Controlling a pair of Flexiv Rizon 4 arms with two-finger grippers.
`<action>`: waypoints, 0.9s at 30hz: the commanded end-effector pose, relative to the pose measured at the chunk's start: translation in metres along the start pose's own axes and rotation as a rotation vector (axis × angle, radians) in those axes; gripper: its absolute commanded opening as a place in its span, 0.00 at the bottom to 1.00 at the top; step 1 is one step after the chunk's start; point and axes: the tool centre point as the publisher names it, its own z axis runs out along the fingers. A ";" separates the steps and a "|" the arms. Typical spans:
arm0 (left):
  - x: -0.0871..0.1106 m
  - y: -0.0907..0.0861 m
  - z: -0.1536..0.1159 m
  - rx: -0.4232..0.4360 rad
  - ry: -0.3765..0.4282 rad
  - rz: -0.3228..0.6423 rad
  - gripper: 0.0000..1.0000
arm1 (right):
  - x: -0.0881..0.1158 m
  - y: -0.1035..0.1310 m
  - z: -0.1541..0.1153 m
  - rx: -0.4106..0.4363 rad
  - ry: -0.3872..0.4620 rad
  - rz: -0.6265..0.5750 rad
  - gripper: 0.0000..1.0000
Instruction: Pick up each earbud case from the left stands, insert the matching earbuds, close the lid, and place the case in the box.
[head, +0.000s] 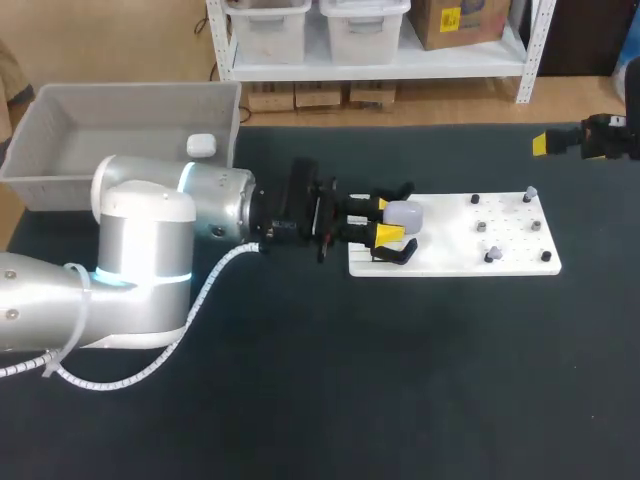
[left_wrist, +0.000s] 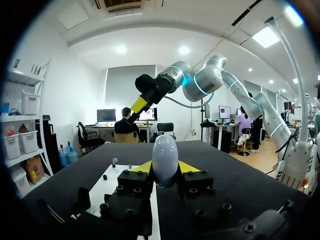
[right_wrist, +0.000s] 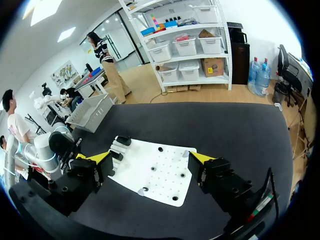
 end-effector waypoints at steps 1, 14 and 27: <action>0.002 0.003 0.001 0.004 -0.004 0.002 0.00 | 0.000 -0.001 0.000 -0.006 0.000 -0.001 1.00; 0.002 0.003 0.001 0.004 -0.004 0.002 0.00 | 0.007 0.028 -0.018 -0.014 -0.015 -0.074 1.00; 0.002 0.003 0.001 0.004 -0.004 0.002 0.00 | 0.057 0.095 -0.022 0.008 0.086 -0.107 1.00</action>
